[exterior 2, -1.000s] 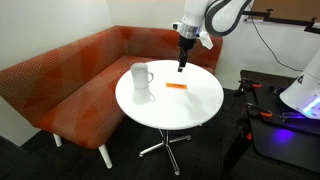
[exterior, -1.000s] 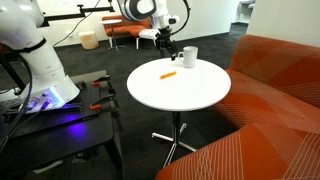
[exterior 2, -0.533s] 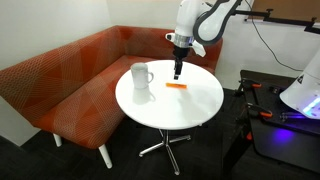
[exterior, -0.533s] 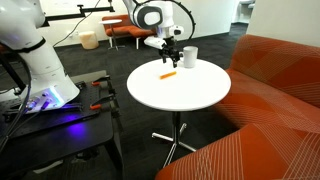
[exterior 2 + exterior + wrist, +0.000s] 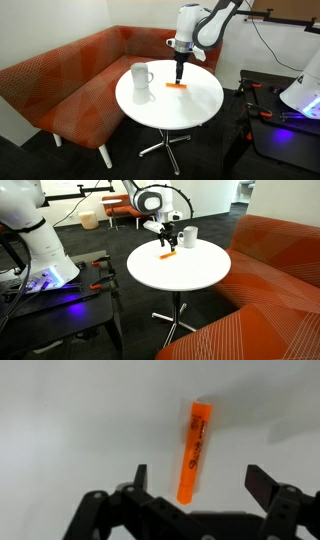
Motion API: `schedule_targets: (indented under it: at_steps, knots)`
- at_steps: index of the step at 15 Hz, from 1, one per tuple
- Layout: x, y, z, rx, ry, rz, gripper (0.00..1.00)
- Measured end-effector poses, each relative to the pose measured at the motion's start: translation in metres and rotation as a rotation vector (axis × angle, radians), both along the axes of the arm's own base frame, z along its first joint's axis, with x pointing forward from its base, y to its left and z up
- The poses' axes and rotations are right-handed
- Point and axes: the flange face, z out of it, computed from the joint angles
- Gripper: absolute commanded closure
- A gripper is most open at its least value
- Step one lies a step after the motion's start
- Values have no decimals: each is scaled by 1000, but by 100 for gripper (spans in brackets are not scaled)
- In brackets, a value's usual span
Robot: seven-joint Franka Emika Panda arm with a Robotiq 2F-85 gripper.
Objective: Put the orange marker inside the white mug
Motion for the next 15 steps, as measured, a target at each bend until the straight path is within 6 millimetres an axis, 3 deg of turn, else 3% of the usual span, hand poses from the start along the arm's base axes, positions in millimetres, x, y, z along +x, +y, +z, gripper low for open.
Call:
schedule_targets:
  at_steps: [9,10,12,15]
  knots:
    - [15,-2,-19,3,15,-6,2]
    - [17,-2,-22,4,17,-6,20]
    - [21,-3,-28,5,20,-7,31]
    - [25,-3,-33,6,21,-8,56]
